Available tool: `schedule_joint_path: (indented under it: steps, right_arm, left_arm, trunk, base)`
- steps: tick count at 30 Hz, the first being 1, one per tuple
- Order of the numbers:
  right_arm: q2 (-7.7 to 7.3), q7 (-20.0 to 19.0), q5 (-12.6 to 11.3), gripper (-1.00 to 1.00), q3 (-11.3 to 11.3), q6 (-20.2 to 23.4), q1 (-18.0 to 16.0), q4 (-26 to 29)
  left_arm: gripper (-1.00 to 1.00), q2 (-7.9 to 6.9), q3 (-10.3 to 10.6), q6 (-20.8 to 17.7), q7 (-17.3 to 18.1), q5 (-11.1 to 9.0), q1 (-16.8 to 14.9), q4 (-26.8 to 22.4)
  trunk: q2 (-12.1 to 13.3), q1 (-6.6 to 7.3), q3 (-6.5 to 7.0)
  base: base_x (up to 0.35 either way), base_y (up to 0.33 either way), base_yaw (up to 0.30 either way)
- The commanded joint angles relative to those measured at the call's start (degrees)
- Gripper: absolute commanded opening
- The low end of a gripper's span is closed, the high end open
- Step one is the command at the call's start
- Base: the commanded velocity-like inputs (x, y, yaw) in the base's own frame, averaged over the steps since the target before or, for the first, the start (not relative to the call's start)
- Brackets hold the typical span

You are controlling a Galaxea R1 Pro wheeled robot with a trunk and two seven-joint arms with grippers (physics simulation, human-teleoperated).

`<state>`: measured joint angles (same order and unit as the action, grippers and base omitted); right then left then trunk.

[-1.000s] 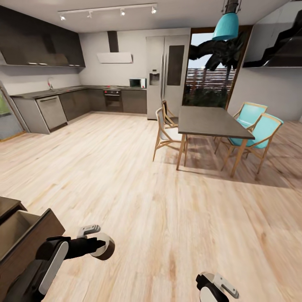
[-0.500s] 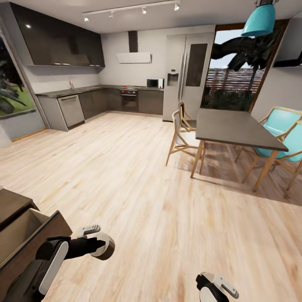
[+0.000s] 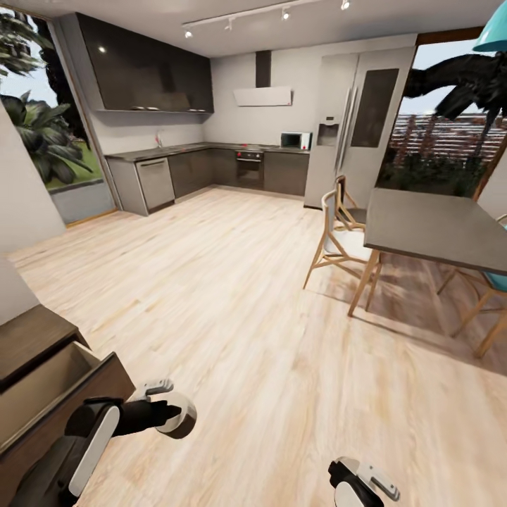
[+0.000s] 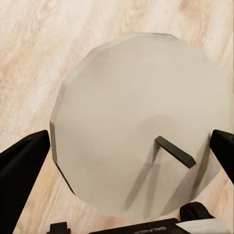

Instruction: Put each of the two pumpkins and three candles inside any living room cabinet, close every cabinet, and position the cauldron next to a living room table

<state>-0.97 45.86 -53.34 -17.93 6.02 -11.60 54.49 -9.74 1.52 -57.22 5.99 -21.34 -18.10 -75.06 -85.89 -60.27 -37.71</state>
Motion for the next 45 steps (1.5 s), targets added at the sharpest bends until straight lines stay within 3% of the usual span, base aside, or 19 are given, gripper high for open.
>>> schedule_joint_path:
  steps: [1, 12, 17, 23, 30, 45]
  right_arm:
    - [0.0, 0.0, 0.08, -1.0, 0.0, 0.01, -0.01, 0.01]
    - [0.0, -0.03, 0.08, -1.0, 0.0, 0.05, -0.01, 0.01]
    - [0.0, -0.01, 0.08, -1.0, -0.13, 0.05, -0.01, 0.01]
    - [0.0, 0.0, 0.24, -1.0, -3.76, 0.05, -0.01, 0.01]
    - [0.0, -0.07, 0.26, -1.0, -4.21, 0.05, -0.01, 0.01]
    - [0.0, -0.07, 0.17, -1.0, -4.48, 0.05, -0.05, -0.08]
  left_arm:
    - [-1.0, -0.01, 0.28, 0.0, -0.03, 0.06, -0.01, 0.0]
    - [-1.0, -0.02, 0.64, -0.23, -0.1, -0.02, -0.01, 0.0]
    - [-1.0, -0.02, 0.65, -0.39, -0.09, -0.03, -0.01, 0.0]
    - [-1.0, 0.0, 0.68, -0.43, -0.1, -0.04, -0.01, 0.0]
    - [-1.0, -0.02, 0.64, -0.42, 0.03, -0.1, -0.01, -0.07]
    - [-1.0, 0.06, 0.68, -0.45, 0.07, -0.19, -0.01, -0.12]
  trunk:
    - [0.0, 0.0, 0.0]
    - [0.0, 0.0, 0.0]
    - [2.0, 1.1, 0.9]
    - [4.41, 2.42, 1.98]
    - [4.41, 2.42, 1.98]
    - [4.41, 2.42, 1.98]
  base:
    - [0.225, -0.195, 0.292]
    - [0.064, -0.061, 0.292]
    - [0.001, -0.001, 0.292]
    - [0.0, 0.0, 0.292]
    - [0.018, -0.001, 0.292]
    - [0.221, -0.055, 0.292]
